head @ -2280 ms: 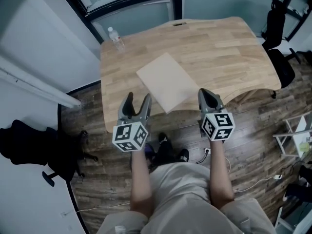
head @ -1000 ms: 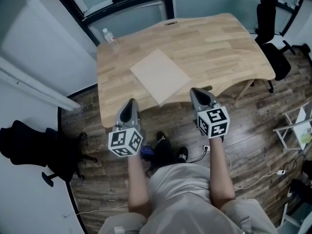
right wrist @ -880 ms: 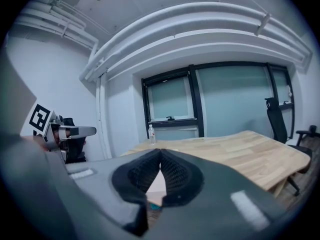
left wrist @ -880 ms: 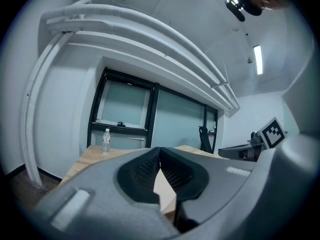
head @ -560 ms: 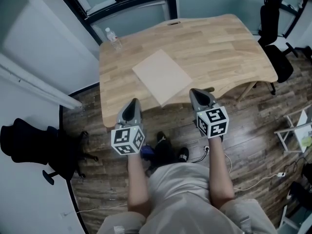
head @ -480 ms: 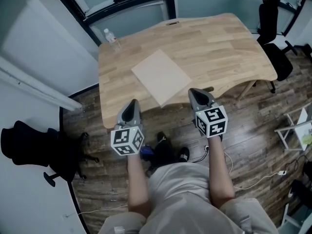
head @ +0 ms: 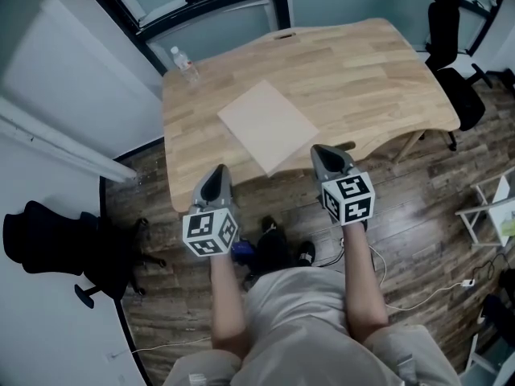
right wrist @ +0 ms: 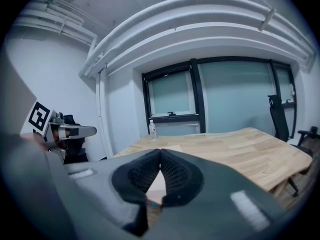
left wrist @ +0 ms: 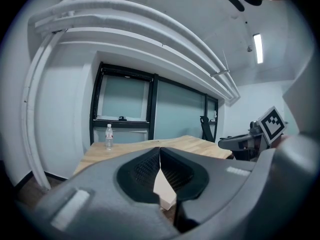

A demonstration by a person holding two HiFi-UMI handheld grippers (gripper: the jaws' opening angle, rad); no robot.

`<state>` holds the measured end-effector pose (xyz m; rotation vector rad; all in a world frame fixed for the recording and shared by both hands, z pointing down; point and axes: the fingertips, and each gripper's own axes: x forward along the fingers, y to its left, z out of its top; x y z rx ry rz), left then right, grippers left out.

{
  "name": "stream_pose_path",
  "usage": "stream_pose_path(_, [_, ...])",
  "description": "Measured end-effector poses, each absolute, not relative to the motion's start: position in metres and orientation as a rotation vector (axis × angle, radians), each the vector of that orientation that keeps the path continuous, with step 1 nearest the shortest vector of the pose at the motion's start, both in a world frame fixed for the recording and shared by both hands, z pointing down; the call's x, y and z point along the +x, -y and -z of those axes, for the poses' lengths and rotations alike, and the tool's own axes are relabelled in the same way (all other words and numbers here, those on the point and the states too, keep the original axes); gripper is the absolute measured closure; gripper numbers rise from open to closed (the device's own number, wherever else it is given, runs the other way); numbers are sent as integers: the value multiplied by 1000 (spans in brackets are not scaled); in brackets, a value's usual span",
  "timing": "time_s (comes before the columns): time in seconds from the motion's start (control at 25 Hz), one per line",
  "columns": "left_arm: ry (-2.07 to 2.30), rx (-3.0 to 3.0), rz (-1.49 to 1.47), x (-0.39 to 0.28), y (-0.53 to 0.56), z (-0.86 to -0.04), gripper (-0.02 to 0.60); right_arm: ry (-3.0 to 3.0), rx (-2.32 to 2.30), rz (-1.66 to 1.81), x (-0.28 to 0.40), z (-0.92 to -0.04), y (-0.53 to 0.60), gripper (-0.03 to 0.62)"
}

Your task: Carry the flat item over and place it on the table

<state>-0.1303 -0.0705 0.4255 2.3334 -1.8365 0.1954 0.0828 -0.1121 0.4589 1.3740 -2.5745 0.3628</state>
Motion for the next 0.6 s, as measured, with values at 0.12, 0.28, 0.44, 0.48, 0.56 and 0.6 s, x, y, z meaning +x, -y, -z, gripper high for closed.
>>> stream_pose_path(0.12, [1841, 2328, -196, -132, 69, -427, 572, 2570, 1373, -359, 83, -459, 112, 592])
stream_pose_path(0.28, [1880, 2316, -182, -139, 70, -422, 572, 2570, 1382, -372, 84, -459, 110, 592])
stream_pose_path(0.44, [1894, 2312, -169, -145, 67, -419, 572, 2600, 1375, -416, 80, -459, 108, 592])
stream_pose_path(0.48, [1898, 2310, -168, -146, 67, -420, 572, 2604, 1365, -409, 78, -459, 108, 592])
stream_pose_path(0.56, [1902, 2303, -170, -150, 65, -421, 572, 2602, 1348, -382, 73, -458, 107, 592])
stream_pose_path(0.6, [1902, 2301, -171, -152, 65, -421, 572, 2600, 1342, -376, 72, -458, 106, 592])
